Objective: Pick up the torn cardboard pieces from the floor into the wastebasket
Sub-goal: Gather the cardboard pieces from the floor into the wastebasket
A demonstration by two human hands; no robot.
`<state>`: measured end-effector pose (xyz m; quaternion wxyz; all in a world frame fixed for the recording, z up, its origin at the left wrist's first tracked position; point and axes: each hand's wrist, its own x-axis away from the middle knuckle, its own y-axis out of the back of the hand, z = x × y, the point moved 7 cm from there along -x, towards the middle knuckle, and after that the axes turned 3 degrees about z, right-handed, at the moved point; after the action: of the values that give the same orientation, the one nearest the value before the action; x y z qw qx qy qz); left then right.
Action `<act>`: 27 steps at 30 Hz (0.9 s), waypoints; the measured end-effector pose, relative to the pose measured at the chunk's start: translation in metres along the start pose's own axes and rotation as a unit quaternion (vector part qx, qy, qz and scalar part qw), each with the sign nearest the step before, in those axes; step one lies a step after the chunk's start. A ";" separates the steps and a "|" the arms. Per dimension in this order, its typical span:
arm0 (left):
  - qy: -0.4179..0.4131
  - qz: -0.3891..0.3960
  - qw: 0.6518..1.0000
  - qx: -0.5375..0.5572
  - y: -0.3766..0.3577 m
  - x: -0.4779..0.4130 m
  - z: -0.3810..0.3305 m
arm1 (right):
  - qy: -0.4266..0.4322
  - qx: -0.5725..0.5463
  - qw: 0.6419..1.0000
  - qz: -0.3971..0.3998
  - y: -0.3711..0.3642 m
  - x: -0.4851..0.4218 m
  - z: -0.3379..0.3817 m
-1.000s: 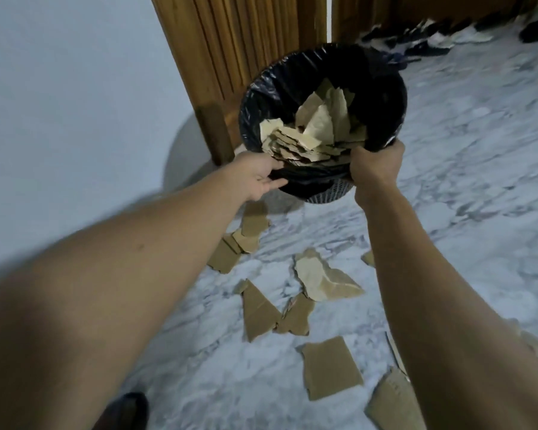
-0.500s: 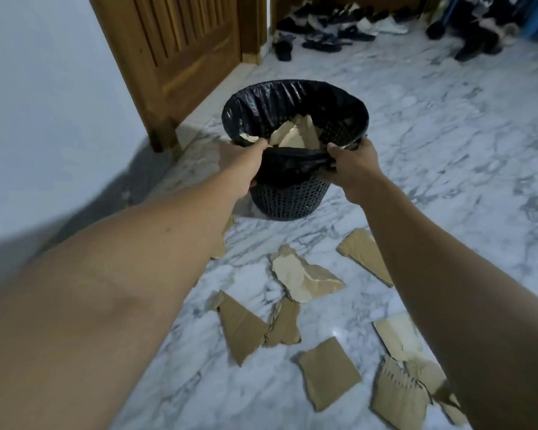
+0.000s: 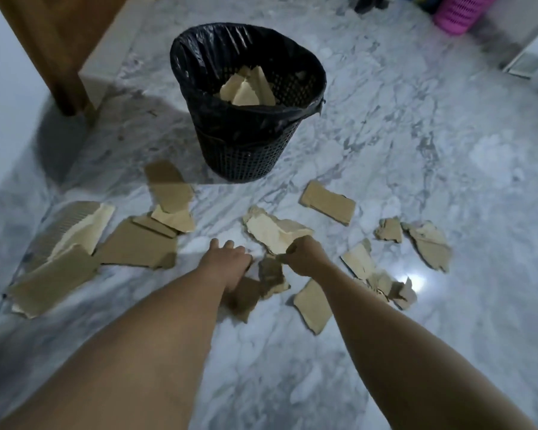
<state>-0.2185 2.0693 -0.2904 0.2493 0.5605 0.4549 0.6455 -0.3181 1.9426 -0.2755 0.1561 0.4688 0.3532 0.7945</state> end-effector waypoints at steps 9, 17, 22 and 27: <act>0.054 0.055 0.997 -0.017 -0.024 0.013 0.019 | -0.078 -0.148 0.980 -0.110 -0.061 0.006 -0.006; 0.159 0.008 0.983 0.096 -0.021 0.044 0.082 | 0.033 0.002 0.998 -0.056 -0.049 -0.006 0.059; 0.238 0.015 0.956 0.168 -0.044 0.077 0.157 | 0.126 -0.009 0.992 -0.007 -0.062 -0.031 0.130; 0.210 -0.017 0.961 0.181 -0.065 0.087 0.166 | 0.154 0.012 0.988 -0.006 -0.072 -0.076 0.192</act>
<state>-0.0941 2.2225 -0.3106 0.0536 0.4403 0.6160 0.6510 -0.1214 2.0284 -0.3150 0.0985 0.3402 0.3854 0.8521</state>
